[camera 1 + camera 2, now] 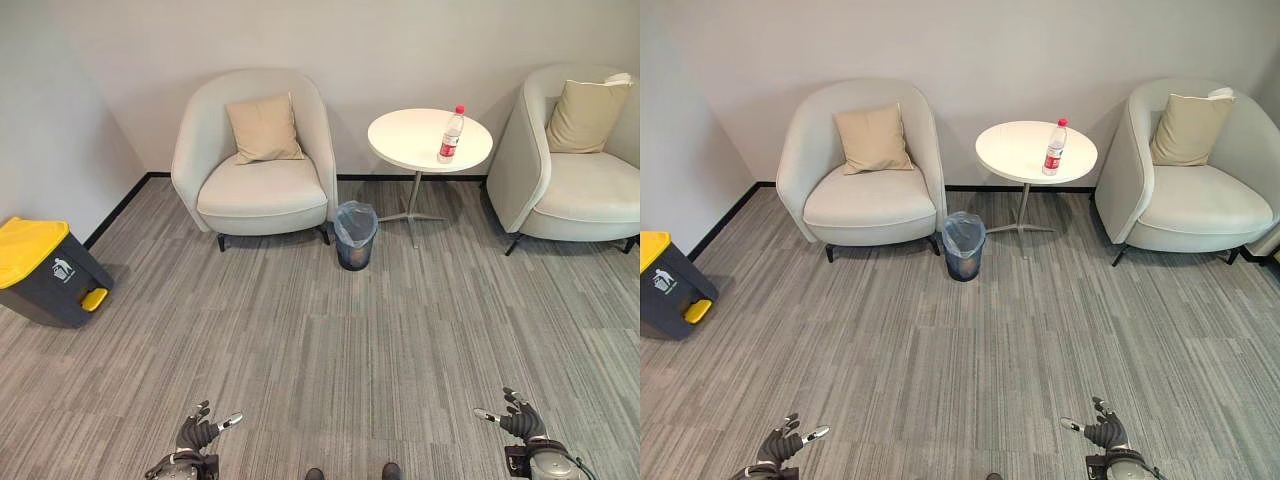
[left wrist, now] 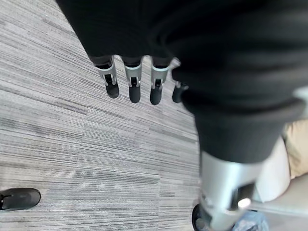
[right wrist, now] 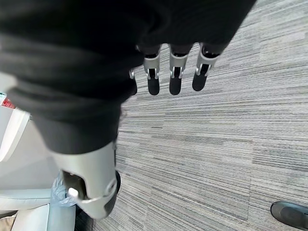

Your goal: Gather garbage on tea table into small bin, then transfer packed bag to large trash can.

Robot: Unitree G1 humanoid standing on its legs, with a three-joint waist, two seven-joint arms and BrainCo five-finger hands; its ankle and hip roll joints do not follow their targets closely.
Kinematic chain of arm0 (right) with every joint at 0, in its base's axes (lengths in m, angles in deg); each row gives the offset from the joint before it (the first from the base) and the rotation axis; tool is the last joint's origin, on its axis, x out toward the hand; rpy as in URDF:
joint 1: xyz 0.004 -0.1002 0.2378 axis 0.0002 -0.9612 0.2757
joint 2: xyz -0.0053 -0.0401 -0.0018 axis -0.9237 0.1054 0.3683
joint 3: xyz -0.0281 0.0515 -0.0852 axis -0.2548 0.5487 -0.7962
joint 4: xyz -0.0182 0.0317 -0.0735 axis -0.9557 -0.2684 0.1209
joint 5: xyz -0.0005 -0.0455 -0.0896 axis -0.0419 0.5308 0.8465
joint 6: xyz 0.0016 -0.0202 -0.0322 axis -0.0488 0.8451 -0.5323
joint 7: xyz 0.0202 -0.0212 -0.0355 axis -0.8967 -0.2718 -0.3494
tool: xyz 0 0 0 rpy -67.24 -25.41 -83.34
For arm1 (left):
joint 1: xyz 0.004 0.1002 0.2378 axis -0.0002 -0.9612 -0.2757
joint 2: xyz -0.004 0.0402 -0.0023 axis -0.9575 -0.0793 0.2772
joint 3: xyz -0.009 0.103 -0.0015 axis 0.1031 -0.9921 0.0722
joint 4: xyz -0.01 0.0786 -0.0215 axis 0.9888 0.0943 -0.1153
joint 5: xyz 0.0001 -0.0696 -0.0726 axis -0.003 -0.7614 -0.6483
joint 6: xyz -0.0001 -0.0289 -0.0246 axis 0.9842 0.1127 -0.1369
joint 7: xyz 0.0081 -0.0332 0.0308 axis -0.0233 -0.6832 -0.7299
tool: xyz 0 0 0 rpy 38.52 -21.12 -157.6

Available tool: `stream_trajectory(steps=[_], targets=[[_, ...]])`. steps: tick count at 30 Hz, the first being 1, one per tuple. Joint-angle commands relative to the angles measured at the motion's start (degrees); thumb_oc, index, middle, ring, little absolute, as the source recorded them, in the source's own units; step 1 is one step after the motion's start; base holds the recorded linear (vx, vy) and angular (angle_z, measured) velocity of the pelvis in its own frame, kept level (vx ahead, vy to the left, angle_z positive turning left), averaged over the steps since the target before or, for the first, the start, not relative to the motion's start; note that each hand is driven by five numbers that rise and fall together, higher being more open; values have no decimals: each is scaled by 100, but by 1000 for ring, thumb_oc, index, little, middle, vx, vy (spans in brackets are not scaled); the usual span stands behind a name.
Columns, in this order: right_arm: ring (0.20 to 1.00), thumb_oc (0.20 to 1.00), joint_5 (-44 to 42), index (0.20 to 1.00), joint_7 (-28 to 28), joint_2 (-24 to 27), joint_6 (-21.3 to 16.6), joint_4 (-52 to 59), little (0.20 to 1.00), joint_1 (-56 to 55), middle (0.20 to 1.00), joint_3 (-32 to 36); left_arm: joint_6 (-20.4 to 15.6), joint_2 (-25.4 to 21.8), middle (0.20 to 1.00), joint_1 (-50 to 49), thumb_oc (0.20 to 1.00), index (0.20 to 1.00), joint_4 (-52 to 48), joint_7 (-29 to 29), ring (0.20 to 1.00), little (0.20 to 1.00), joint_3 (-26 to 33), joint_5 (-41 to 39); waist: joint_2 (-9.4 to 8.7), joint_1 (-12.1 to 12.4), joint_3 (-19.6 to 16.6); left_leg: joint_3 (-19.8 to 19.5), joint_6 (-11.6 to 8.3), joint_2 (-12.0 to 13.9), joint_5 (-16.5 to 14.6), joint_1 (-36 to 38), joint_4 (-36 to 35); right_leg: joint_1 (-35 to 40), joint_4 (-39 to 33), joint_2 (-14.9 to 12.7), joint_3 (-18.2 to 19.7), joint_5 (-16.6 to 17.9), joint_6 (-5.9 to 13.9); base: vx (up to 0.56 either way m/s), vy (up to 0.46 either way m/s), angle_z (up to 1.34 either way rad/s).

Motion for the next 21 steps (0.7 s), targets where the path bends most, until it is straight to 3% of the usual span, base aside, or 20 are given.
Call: stream_trajectory(steps=[1, 8, 14, 21], targets=[[1000, 1000, -218, 1000, 48, 102, -181, 51, 1000, 200, 1000, 150, -159, -248, 1000, 287, 1000, 1000, 149, -93, 1000, 1000, 170, -13, -181, -37, 25, 31, -35, -178, -282, 67, 0, 223, 13, -61, -172, -243, 94, 0, 0, 0], [1000, 1000, -301, 1000, 89, 30, -151, 97, 1000, 259, 1000, 163, -171, -210, 1000, 264, 1000, 1000, -169, -134, 1000, 1000, 131, -101, -189, -22, 64, 66, 22, -221, -338, 88, 18, 234, 13, -80, -107, -261, 99, 56, 30, -9], [1000, 1000, -396, 1000, 120, 6, -136, 186, 1000, 361, 1000, 200, -186, -237, 1000, 268, 1000, 1000, -429, -172, 1000, 1000, 169, -234, -229, 10, 145, 100, 100, -281, -490, -259, 436, 42, 197, -152, -46, -302, 101, -2, 44, -5], [1000, 1000, -468, 1000, 151, 11, -78, 265, 1000, 518, 1000, 253, -222, -284, 1000, 288, 1000, 1000, -645, -211, 1000, 1000, 197, -310, -238, 80, 267, 114, 317, -410, -772, -687, 876, -626, 1027, -249, 186, -423, 231, 15, 121, -25]])
